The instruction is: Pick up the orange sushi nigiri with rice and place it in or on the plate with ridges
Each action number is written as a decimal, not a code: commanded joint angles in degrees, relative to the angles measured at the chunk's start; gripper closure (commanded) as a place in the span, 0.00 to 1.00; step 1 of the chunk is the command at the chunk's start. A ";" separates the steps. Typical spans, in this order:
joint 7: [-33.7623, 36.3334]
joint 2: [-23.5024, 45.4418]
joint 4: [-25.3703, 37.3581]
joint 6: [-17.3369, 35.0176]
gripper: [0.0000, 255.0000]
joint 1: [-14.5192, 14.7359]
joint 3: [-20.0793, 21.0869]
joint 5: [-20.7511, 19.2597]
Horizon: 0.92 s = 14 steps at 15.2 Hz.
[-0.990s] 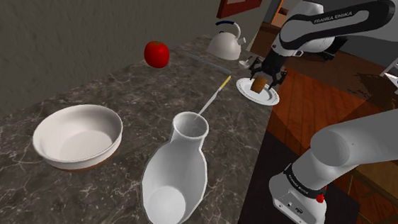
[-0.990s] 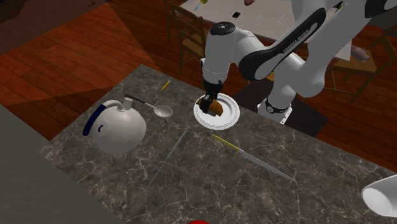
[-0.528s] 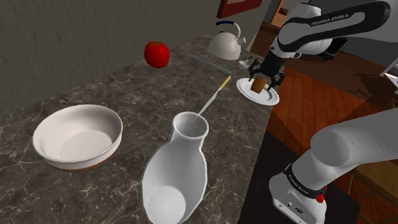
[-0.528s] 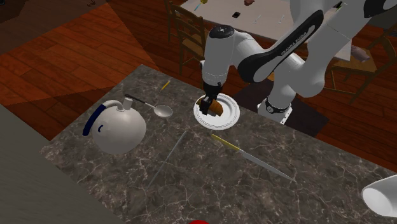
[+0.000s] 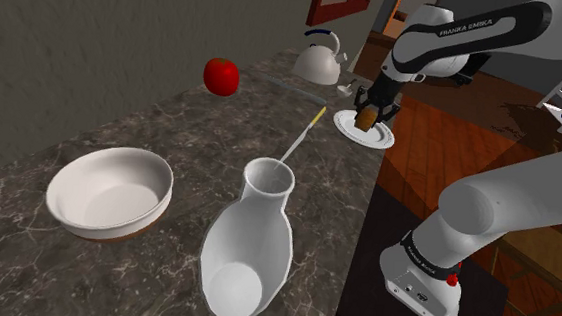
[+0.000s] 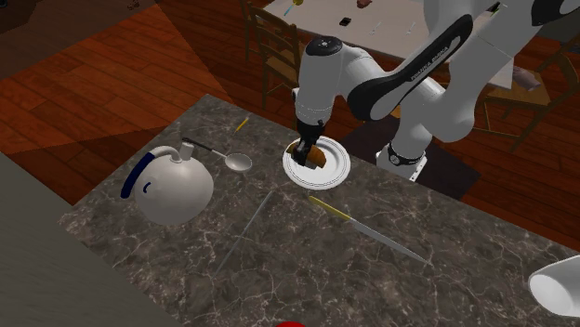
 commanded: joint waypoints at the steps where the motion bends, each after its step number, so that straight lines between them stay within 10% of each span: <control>1: 0.01 0.03 -0.04 -0.01 1.00 -0.02 -0.02 -0.01; 14: 0.29 -3.53 6.01 -9.62 1.00 -0.07 0.28 -0.06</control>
